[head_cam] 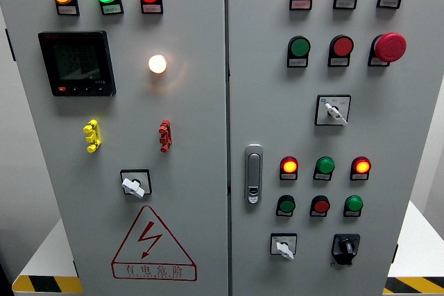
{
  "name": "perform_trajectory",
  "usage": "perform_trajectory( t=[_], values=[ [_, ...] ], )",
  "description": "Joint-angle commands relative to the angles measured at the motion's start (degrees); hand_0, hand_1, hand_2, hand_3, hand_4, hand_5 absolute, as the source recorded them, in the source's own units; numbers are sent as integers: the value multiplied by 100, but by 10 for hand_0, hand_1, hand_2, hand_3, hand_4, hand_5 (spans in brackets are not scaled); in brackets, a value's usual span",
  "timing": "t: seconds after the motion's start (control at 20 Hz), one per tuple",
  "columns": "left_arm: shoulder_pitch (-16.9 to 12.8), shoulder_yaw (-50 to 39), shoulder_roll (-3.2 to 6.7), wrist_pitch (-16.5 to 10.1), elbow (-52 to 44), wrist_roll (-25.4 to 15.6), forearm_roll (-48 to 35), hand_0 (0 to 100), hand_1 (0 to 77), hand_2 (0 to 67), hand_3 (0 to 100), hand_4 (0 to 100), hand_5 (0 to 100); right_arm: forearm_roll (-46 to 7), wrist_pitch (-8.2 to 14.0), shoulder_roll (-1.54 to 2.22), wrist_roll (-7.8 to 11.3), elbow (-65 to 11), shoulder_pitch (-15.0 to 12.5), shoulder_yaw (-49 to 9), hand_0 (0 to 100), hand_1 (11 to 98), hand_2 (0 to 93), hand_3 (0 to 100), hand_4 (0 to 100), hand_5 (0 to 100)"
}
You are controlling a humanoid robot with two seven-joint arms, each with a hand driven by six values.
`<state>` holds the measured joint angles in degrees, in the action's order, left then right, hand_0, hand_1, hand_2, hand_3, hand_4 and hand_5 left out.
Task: Trip black knob to open circuit
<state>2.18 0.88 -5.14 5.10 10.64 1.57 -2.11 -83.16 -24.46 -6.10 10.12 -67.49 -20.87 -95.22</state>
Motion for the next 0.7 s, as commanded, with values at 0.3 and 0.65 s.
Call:
perform_trajectory(
  t=[0.3, 0.65],
  values=[
    [-7, 0, -4, 0, 0, 1, 0, 0, 0, 195, 261, 99, 86, 19, 565, 4, 236, -1494, -119, 320, 845, 425, 0, 407, 347, 425],
    [-7, 0, -4, 0, 0, 1, 0, 0, 0, 195, 261, 99, 86, 19, 978, -5, 544, -1688, 170, 487, 865, 459, 0, 521, 528, 520]
  ],
)
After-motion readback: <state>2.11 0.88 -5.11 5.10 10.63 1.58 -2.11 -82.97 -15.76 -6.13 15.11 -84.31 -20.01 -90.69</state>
